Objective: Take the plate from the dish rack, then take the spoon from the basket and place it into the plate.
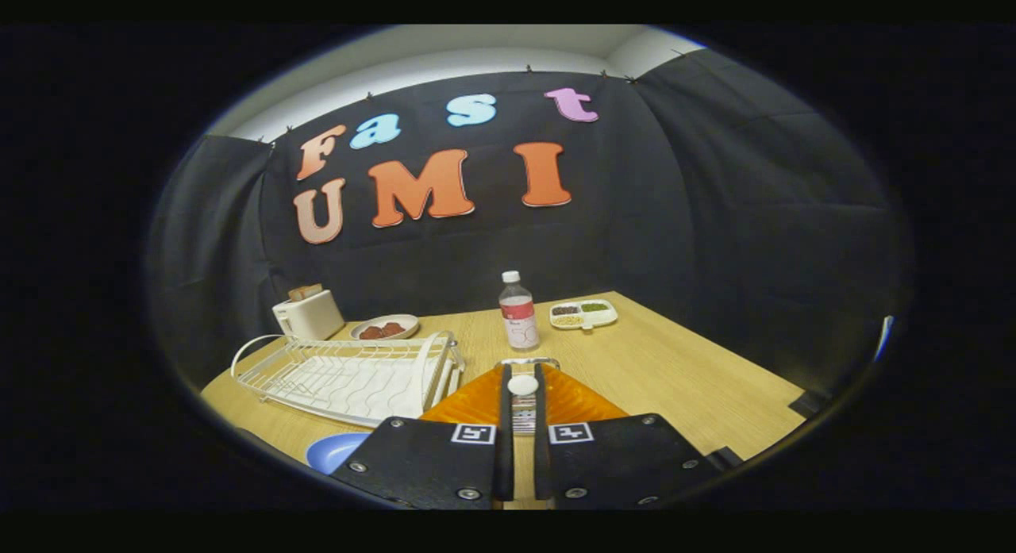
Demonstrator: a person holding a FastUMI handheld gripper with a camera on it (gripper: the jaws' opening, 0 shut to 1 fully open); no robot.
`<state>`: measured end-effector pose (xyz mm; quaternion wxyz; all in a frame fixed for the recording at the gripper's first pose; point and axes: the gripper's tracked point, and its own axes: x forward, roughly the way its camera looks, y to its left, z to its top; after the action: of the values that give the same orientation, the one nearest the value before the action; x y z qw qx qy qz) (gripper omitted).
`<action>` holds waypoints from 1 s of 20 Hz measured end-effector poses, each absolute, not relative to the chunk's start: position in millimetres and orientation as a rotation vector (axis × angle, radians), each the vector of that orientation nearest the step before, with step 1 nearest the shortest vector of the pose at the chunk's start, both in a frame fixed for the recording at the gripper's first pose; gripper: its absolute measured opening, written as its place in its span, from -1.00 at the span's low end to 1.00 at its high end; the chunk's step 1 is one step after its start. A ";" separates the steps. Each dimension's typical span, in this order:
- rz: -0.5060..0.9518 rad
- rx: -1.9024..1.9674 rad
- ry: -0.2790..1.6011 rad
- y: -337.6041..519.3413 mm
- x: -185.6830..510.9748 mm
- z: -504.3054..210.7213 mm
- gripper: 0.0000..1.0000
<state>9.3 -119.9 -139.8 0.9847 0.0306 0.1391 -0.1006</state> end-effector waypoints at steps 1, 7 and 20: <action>-0.191 0.049 0.270 -117.2 4.7 -132.2 -0.80; -0.086 0.017 0.224 -89.8 -20.4 -97.6 -0.80; 0.210 0.081 0.202 -26.9 -56.6 -95.4 -0.80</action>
<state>-56.6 -26.9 -95.4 0.9886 0.0406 0.1004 0.1046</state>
